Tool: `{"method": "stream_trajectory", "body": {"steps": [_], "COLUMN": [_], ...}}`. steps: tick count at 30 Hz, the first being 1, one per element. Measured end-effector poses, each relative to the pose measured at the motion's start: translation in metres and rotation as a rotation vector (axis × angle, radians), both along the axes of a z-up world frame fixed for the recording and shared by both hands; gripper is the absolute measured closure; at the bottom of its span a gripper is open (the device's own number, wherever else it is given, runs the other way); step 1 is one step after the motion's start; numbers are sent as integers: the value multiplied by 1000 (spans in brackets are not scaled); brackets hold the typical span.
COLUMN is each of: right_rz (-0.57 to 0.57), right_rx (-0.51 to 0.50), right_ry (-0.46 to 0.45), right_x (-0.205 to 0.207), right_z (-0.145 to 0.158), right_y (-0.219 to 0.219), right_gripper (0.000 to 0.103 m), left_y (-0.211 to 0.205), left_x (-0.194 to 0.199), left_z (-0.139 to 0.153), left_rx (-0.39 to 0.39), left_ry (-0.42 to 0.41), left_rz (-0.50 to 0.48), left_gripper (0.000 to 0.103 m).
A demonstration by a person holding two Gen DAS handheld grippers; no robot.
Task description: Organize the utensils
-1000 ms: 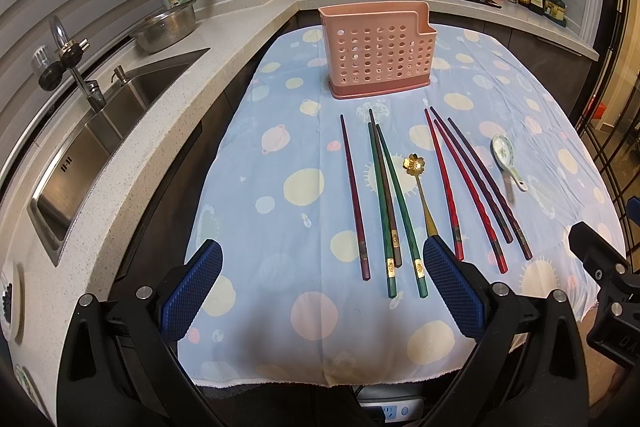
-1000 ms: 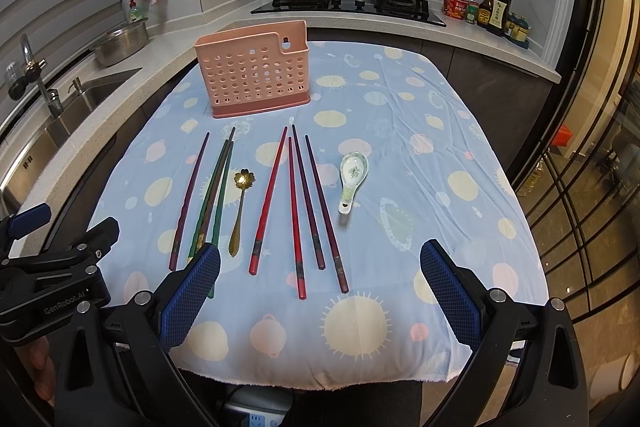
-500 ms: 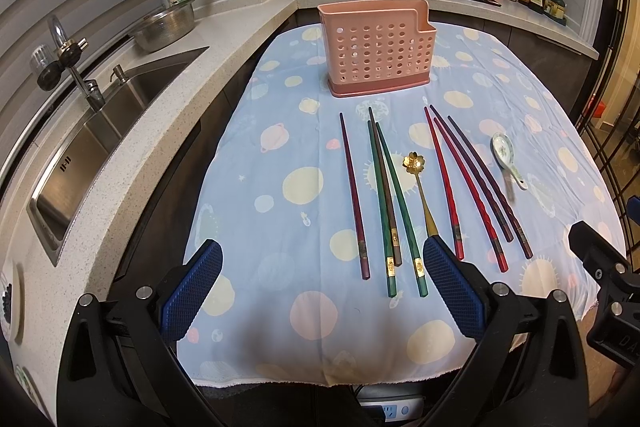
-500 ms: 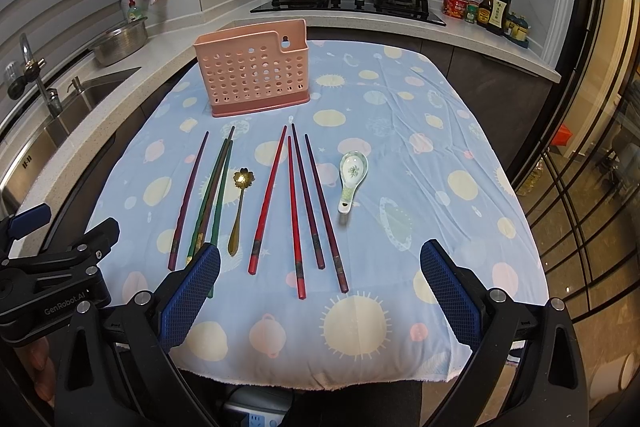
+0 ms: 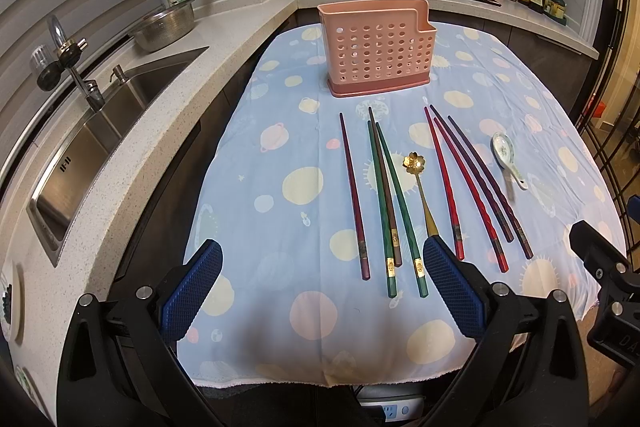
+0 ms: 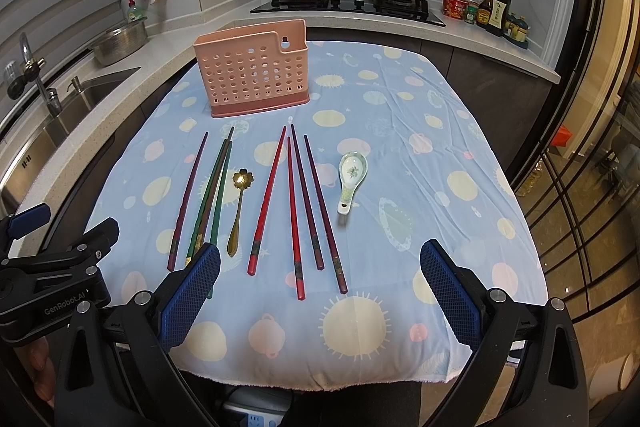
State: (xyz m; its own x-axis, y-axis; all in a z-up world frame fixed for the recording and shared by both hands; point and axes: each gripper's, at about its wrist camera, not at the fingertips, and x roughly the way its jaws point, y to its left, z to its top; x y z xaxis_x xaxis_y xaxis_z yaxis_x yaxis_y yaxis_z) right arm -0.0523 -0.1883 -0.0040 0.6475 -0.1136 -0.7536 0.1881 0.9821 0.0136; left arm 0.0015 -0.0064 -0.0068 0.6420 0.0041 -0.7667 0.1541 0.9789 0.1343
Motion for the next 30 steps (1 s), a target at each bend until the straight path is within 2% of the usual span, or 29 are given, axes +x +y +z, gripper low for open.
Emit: {"method": "stream_trajectory", "body": {"steps": [9,20,25,30], "right_rz": [-1,-28,-75,-103], "right_rx": [1,25,56,56], "right_ry": [1,16,12,19], "right_x": [0,8,18,35], "right_z": [-1,-12,-21,-34], "right_y": [-1,-21,-39,-53], "right_gripper": [7,7,7,7], "left_y": [0,2,10,15], "left_x": [-2,13,30,51], "left_z": [-4,-14,-32,-54], "left_rx": [-4,-30,-103,-102], "left_ry": [4,54,126,163], "left_rz": [-3,11,14,48], "left_gripper": [7,7,7,7]}}
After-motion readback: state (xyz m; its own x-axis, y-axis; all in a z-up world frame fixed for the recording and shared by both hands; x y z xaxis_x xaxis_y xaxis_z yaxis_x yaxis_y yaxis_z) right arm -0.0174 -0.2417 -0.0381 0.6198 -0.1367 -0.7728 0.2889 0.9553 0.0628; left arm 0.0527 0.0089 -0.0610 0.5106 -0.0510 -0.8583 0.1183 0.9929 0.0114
